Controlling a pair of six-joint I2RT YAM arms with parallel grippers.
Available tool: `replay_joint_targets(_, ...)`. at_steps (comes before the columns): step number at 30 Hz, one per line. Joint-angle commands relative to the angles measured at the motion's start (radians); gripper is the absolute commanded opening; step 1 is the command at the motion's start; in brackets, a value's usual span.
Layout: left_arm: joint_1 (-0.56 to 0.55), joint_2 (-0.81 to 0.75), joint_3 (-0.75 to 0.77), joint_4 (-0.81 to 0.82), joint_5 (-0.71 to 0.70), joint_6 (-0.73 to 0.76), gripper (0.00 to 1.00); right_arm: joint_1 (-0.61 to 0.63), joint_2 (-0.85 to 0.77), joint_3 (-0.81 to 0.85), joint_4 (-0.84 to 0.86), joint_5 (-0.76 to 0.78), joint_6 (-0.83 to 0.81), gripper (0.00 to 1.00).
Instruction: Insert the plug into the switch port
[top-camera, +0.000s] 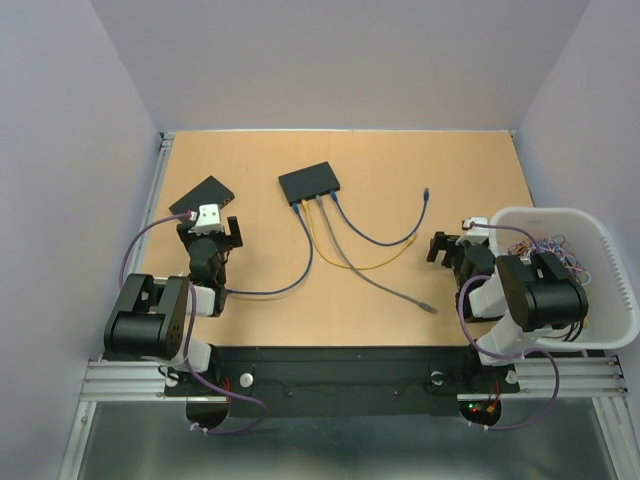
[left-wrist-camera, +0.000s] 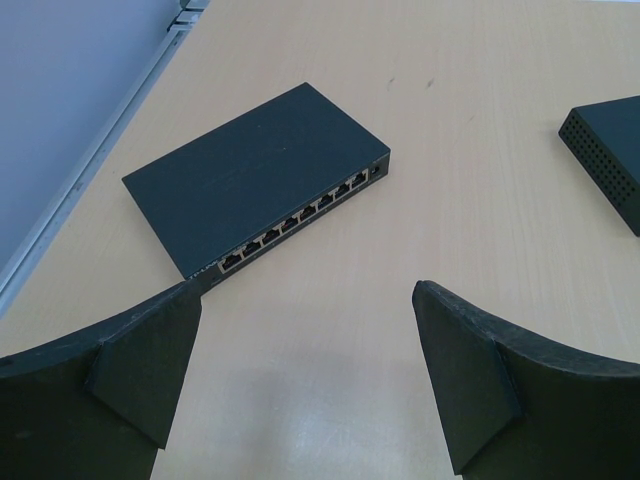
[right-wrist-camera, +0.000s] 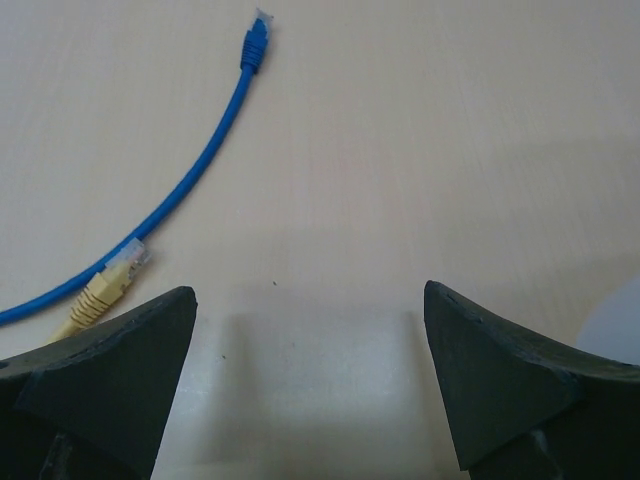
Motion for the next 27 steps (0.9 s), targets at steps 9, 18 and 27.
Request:
replay_joint_targets(9, 0.005, -0.006, 0.013, 0.274, -0.012, 0.001, 0.99, -0.037, -0.015, 0.069, 0.079, -0.050, 0.033, 1.00)
replay_joint_targets(18, 0.005, -0.008, 0.013, 0.274, -0.012, 0.001, 0.99, -0.036, -0.021, 0.061, 0.080, -0.064, 0.017, 1.00)
replay_joint_targets(27, 0.005, -0.006, 0.013, 0.274, -0.012, -0.001, 0.99, -0.036, -0.018, 0.065, 0.080, -0.067, 0.020, 1.00)
